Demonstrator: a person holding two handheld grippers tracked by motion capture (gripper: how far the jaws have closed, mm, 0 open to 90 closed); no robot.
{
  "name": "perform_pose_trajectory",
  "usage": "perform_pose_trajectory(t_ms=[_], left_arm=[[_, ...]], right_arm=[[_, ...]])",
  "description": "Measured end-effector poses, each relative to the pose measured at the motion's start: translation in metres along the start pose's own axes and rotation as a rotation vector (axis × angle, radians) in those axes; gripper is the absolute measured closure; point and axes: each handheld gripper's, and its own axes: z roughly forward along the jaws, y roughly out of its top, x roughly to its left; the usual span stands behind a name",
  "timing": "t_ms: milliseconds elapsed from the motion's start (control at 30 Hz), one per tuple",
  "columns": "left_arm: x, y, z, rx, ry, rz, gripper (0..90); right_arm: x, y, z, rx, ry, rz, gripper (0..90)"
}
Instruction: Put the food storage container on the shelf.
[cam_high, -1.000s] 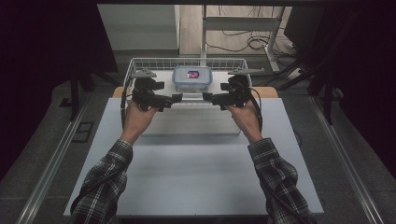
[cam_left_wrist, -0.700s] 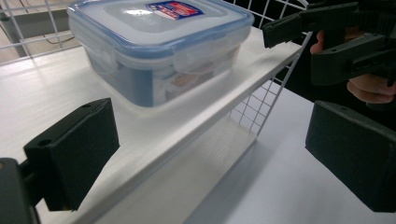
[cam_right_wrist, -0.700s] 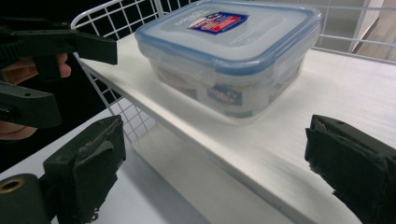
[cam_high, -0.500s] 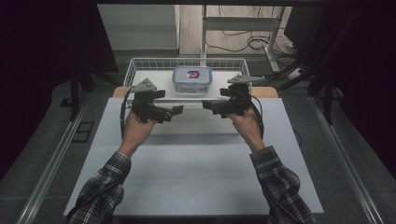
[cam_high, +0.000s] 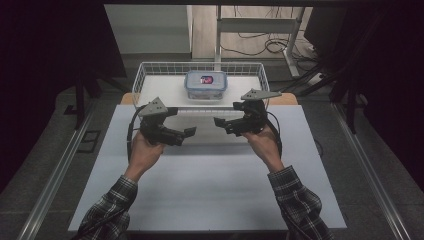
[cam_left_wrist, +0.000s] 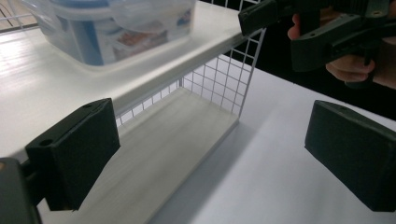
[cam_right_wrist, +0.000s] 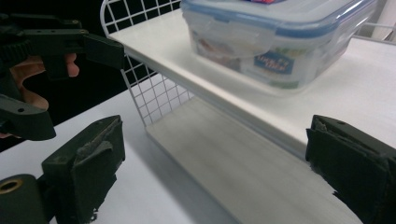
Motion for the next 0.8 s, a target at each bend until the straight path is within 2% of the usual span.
perform_pose_trajectory(t_ms=[200, 467, 567, 633, 700, 733, 800], left_arm=[[-0.009, -0.01, -0.003, 0.019, -0.014, 0.006, 3.2], [-0.013, -0.032, -0.006, 0.019, -0.016, -0.033, 2.5], [-0.013, -0.044, -0.006, 0.02, -0.008, -0.045, 2.3], [-0.013, -0.052, -0.007, 0.003, -0.008, -0.059, 2.2], [-0.011, -0.056, -0.005, 0.031, -0.015, -0.071, 2.2], [-0.012, -0.059, -0.005, 0.028, 0.002, -0.068, 2.1], [-0.012, -0.062, -0.006, 0.033, -0.007, -0.08, 2.2]], right_arm=[[0.009, -0.01, -0.004, 0.01, 0.01, -0.031, 4.4], [0.021, -0.026, -0.006, 0.012, 0.03, -0.055, 4.4], [0.022, -0.034, -0.006, 0.016, 0.032, -0.053, 4.3], [0.021, -0.039, -0.006, 0.032, 0.033, -0.053, 4.0], [0.02, -0.043, -0.007, 0.031, 0.032, -0.048, 4.0], [0.02, -0.045, -0.007, 0.032, 0.038, -0.043, 3.7], [0.02, -0.049, -0.009, 0.028, 0.06, -0.035, 2.6]])
